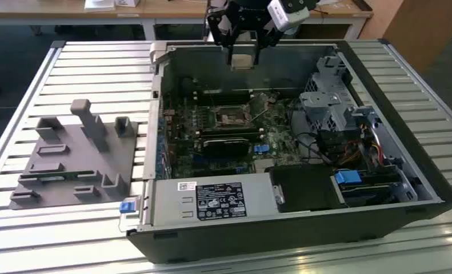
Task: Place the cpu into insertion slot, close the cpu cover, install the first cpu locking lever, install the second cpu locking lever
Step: 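Place the cpu into insertion slot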
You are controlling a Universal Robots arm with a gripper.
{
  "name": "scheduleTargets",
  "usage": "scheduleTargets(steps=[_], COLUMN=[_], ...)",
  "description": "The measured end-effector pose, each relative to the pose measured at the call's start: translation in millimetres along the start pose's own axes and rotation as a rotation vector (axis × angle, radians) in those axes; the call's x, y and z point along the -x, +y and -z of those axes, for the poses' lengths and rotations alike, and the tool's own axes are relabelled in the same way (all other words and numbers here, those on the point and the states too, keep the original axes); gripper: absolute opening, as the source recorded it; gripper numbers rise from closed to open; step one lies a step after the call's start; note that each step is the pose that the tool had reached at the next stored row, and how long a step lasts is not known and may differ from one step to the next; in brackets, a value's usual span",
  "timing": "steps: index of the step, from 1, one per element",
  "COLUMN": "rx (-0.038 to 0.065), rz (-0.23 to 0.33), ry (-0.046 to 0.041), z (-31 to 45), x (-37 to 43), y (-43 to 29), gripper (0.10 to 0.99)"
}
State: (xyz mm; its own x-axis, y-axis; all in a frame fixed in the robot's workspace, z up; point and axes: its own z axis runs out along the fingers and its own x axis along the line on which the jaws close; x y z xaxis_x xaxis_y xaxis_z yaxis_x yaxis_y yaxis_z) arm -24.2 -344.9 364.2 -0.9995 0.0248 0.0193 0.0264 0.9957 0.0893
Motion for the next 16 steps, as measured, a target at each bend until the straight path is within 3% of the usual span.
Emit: scheduleTargets(steps=[7, 16], rx=[0.000, 0.002], rz=[-0.017, -0.131], ry=[-0.0015, -0.0117], z=[-0.1, -0.7], x=[0.1, 0.0], y=[0.0, -0.1], gripper=[0.529, 0.529])
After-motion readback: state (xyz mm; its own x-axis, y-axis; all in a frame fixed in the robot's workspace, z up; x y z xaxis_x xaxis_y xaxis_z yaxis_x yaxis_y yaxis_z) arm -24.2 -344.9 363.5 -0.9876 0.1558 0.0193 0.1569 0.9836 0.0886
